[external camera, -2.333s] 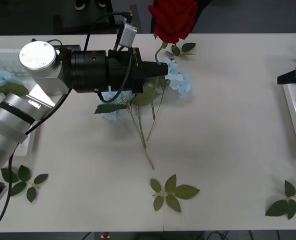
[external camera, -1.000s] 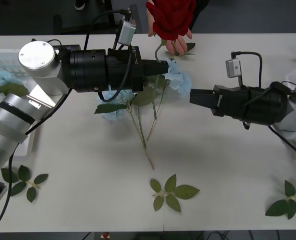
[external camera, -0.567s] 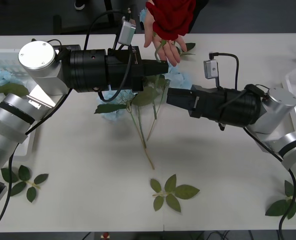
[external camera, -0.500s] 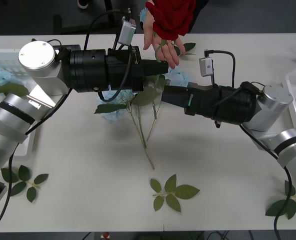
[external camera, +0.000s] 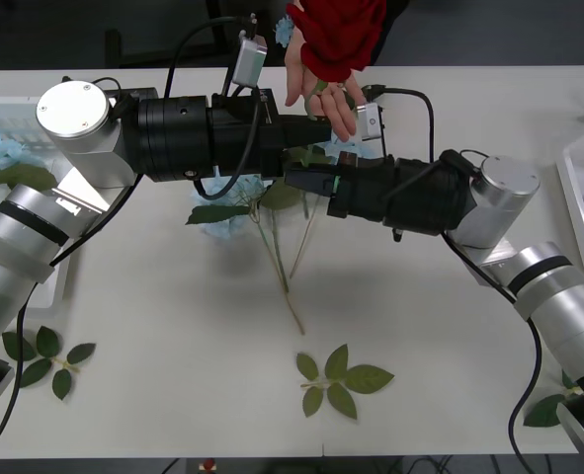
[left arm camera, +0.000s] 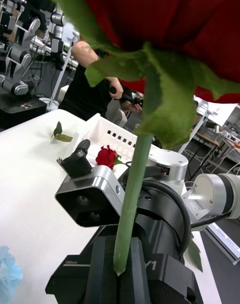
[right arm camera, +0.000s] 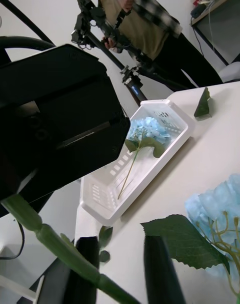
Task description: Place the red flowers into the right box and the blue flowers into the left box. If a person shows an open palm, hand one flower to the person first, then continue sorting.
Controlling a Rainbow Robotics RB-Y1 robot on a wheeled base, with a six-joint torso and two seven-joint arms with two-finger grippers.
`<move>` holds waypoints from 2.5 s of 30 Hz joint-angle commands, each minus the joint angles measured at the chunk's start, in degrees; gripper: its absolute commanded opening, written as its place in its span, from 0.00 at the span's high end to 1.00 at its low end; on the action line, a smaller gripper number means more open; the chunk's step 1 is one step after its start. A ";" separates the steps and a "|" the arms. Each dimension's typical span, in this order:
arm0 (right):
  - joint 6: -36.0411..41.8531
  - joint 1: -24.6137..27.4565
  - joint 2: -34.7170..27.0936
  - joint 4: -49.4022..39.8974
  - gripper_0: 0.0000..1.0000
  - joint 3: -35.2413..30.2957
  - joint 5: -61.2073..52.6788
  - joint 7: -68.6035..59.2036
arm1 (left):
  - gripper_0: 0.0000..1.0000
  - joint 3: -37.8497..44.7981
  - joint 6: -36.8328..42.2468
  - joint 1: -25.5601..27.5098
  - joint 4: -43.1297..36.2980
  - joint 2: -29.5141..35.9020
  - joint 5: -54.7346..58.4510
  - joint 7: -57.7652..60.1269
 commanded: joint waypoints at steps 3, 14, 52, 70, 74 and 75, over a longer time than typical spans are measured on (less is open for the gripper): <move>-0.19 -1.22 -0.17 -0.79 1.00 -0.65 -0.56 -0.33 | 1.00 1.10 0.02 -0.17 -0.75 1.10 0.91 -0.02; 1.21 -0.69 -0.61 -0.79 1.00 -0.65 -3.02 -0.24 | 0.00 1.10 0.02 -0.08 -0.75 1.01 0.91 -0.02; -27.26 -2.80 -3.16 -19.34 1.00 -13.48 25.37 -4.37 | 0.00 -2.59 -0.77 -0.35 2.59 9.45 1.70 0.91; -36.67 -8.86 3.96 -19.08 1.00 -9.79 44.18 -19.84 | 0.00 -19.55 4.68 -9.93 1.89 30.01 -6.91 51.27; -36.67 -8.78 3.96 -19.08 1.00 -9.53 44.27 -20.28 | 0.00 -19.55 8.37 -11.16 1.89 30.10 -15.00 62.78; -36.67 -8.86 3.96 -18.99 1.00 -9.53 44.18 -20.28 | 0.00 -19.55 9.25 -11.33 1.89 30.10 -16.85 65.77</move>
